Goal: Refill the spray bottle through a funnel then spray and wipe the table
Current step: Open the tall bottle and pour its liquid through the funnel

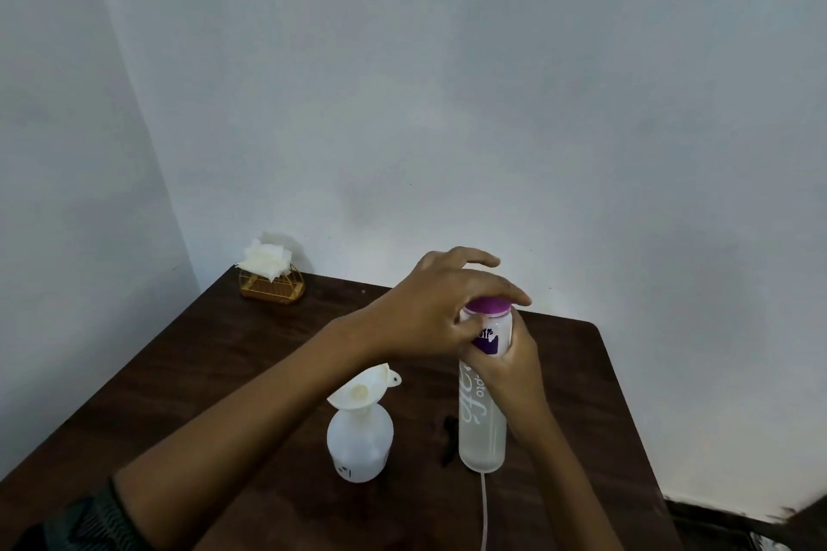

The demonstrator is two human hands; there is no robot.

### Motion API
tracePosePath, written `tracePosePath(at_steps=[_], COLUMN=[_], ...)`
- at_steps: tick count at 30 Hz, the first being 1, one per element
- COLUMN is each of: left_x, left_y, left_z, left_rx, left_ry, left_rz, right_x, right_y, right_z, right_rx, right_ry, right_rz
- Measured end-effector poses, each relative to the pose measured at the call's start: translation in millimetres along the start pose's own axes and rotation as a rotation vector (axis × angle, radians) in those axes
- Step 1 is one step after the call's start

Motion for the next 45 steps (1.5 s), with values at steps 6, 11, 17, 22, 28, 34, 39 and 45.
tracePosePath(at_steps=[6,11,17,22,28,34,39,45], left_x=[-10,-31,-36,-29,-9,-23,-34,-16], left_y=[-6,-17,-18,-10,-7,-21,-17,-17], left_z=[15,13,8,11,13,16,15,13], left_rx=[-0.060,-0.067,-0.053,0.026,-0.234,-0.199,-0.120,-0.218], left_ry=[-0.030,-0.171,-0.233,-0.204,0.007,-0.073,-0.249,0.032], left_rz=[0.201,0.054,-0.029,-0.177,-0.370,-0.248,-0.072,-0.125], right_x=[-1,0,-1,-3,-9,-5,-7,-8], right_y=[5,-3,-3,-1,0,0,0,1], right_z=[-2,-4,-2,0,2,0,1,3], right_rx=[-0.031,-0.001,-0.019,-0.042,-0.048,-0.049,-0.044,-0.044], right_ry=[0.009,0.024,0.029,0.022,-0.012,0.027,0.009,-0.009], right_rz=[-0.031,-0.023,-0.045,-0.049,-0.031,-0.074,-0.069,-0.070])
Point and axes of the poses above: each hand's wrist, its own z-axis towards the middle knuckle, its own y-axis out of the palm, x = y × z, the point moved 6 cm from there along z, towards the middle knuckle, and after that the axes turned 8 degrees about -x, right-handed, at the moved point
